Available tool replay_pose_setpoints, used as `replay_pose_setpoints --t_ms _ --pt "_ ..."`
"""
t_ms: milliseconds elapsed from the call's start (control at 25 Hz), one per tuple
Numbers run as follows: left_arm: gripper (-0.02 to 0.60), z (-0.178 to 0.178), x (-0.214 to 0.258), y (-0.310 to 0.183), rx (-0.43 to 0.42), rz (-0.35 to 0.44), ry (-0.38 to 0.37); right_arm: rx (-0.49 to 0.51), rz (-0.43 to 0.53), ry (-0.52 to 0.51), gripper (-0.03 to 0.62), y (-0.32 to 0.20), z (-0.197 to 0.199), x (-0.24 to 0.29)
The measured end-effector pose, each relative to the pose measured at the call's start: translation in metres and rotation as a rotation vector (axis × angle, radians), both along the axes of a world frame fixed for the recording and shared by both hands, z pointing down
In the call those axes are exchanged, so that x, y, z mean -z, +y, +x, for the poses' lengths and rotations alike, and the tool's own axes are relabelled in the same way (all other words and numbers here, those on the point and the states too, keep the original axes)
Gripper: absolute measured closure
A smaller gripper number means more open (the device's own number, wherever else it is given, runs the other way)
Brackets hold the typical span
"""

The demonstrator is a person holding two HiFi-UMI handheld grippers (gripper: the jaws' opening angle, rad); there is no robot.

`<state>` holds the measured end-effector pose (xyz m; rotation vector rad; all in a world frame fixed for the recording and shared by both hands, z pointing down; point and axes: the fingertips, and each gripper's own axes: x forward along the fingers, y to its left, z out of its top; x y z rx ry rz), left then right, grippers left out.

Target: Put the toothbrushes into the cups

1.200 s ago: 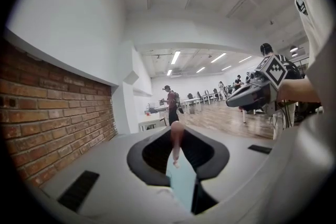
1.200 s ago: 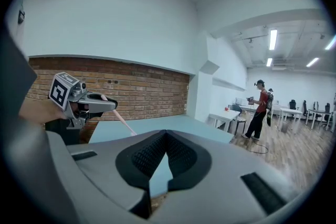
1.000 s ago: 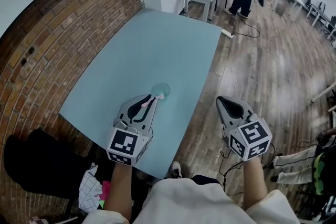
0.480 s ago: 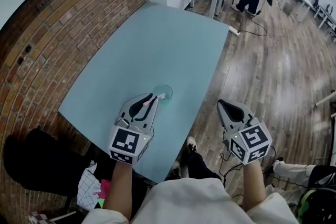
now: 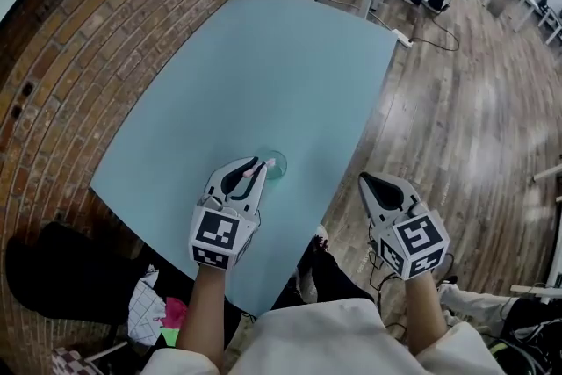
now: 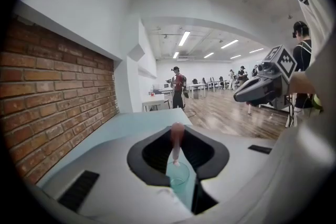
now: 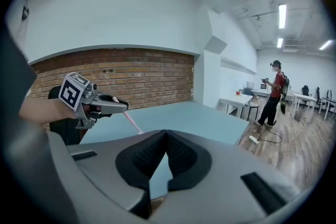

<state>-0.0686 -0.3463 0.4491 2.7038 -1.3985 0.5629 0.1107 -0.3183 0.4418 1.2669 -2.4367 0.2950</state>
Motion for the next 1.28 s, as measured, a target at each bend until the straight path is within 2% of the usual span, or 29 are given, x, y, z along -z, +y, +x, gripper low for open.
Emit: replay_pose_setpoints --t_ms 240,840,1280 --pt "0.518 0.006 -0.041 -0.017 -0.001 -0.089 -0.042 0.007 -0.040 0.001 0.583 -0.019 0.004 -0.015" --pt "0.518 -0.005 -0.106 -0.040 0.054 -0.204 0.043 -0.020 -0.124 0.024 0.583 -0.032 0.011 -0.050" --pt "0.517 -0.001 -0.129 -0.046 0.083 -0.243 0.093 -0.067 -0.155 0.039 0.583 -0.026 0.024 -0.063"
